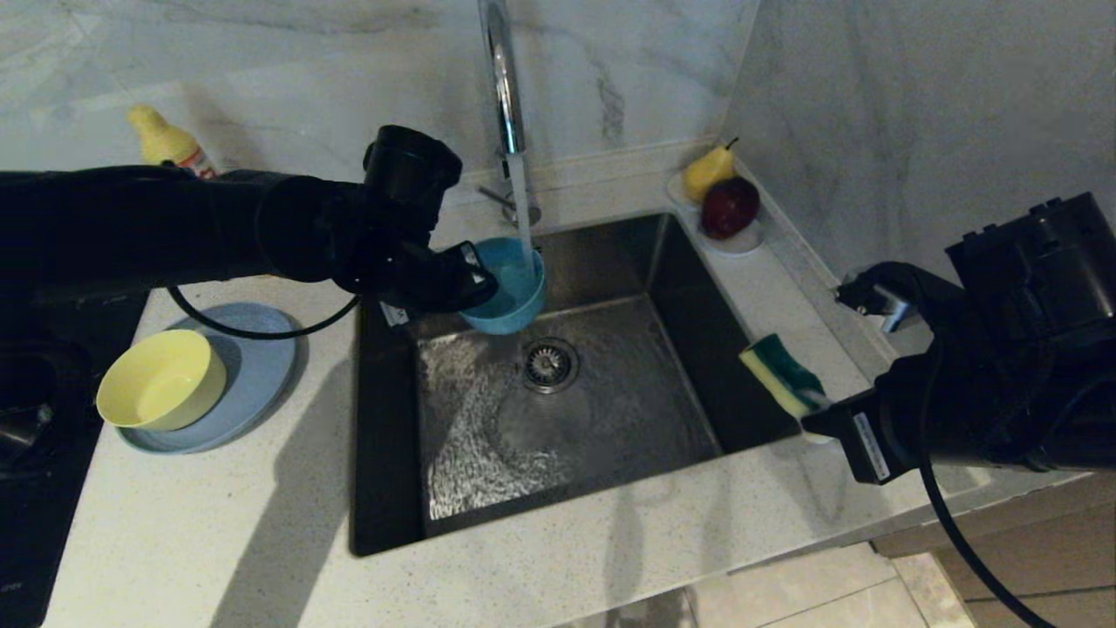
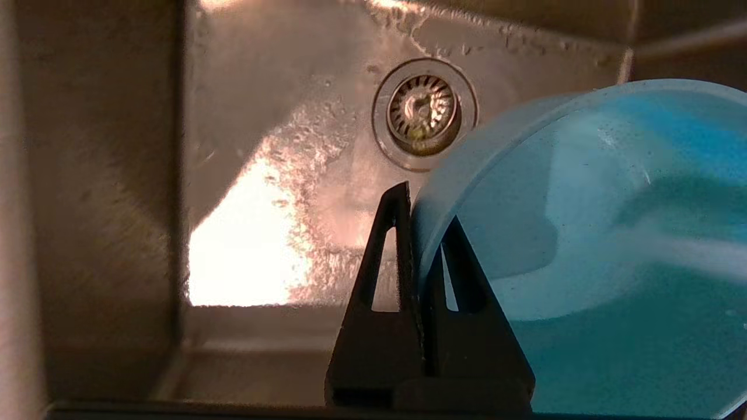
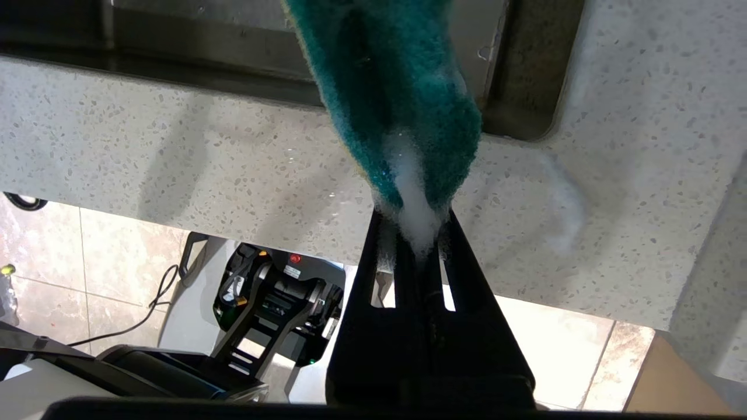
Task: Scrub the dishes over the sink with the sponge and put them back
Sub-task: Wash the bowl
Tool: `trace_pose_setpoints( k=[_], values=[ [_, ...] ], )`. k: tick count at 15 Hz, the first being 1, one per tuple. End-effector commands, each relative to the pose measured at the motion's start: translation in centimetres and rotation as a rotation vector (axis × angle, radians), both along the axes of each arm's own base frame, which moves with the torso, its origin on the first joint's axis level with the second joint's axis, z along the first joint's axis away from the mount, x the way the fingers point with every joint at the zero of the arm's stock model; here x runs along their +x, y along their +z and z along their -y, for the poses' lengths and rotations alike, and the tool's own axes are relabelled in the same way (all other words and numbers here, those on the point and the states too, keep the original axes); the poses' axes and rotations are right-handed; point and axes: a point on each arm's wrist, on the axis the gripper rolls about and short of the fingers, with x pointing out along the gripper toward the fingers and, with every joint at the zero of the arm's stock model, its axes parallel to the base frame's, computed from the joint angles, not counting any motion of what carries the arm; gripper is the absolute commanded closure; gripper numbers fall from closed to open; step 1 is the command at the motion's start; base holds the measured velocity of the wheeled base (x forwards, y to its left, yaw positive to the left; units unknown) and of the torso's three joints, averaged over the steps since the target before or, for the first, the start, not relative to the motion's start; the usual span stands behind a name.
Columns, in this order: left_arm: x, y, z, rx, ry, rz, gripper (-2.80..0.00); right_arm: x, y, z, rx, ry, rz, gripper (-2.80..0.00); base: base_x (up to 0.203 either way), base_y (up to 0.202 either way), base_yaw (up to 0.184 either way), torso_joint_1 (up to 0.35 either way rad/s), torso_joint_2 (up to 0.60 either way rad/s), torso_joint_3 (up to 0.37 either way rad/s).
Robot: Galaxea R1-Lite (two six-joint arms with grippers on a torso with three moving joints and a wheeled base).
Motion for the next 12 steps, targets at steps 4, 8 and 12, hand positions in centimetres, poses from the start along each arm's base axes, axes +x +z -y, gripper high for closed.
trace_pose_setpoints(
  k=[4, 8, 12],
  values=[
    [2.37, -2.6, 1.41, 0.007, 0.027, -0.015, 0.0, -0.21, 0.23, 0.11, 0.003, 0.001, 0.008, 0.0, 0.0, 0.0, 0.0, 0.0, 0.0, 0.0],
    [1.97, -2.3, 1.81, -0.005, 0.019, -0.012, 0.0, -0.23, 0.14, 0.13, 0.002, 0.001, 0.005, 0.0, 0.0, 0.0, 0.0, 0.0, 0.0, 0.0],
    [1.87, -2.25, 1.88, -0.016, 0.023, -0.015, 0.0, -0.31, 0.3, 0.17, 0.004, 0.001, 0.011, 0.0, 0.0, 0.0, 0.0, 0.0, 0.0, 0.0]
  ],
)
